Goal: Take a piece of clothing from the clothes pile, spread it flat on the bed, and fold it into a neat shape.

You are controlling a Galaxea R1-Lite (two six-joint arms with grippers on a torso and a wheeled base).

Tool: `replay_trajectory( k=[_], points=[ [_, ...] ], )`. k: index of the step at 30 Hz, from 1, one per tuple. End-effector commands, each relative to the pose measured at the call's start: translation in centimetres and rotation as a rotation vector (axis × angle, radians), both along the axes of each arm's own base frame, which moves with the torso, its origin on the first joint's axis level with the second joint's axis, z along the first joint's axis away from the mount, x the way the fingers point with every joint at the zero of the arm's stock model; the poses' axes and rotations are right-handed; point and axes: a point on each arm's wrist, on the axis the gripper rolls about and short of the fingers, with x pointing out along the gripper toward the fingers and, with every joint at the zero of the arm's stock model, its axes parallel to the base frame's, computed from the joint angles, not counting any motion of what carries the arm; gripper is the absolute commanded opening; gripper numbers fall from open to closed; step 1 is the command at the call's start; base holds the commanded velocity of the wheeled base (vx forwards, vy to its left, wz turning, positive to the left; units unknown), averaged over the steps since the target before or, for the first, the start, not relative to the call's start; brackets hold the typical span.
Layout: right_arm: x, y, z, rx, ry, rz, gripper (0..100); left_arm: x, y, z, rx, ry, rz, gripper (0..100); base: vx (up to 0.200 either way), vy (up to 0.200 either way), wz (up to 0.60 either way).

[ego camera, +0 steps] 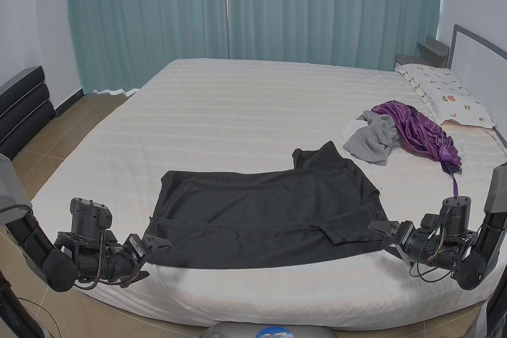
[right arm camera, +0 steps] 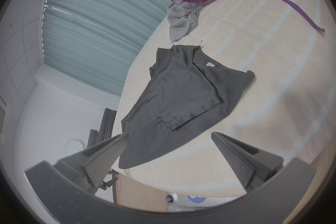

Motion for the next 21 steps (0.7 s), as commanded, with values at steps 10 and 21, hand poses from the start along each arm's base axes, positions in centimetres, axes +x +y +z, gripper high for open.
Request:
replay_trajectory(
  k=[10, 21],
  points=[
    [-0.16, 0.15, -0.32, -0.002, 0.018, 0.009, 100, 0.07, -0.15, -0.42, 0.003, 0.018, -0.004, 100, -0.060, 0.000, 0.00],
    [0.00, 0.21, -0.76, -0.005, 0.033, 0.010, 100, 0.15, -0.16, -0.45, 0.002, 0.019, -0.001, 100, 0.000, 0.000, 0.00]
  ],
)
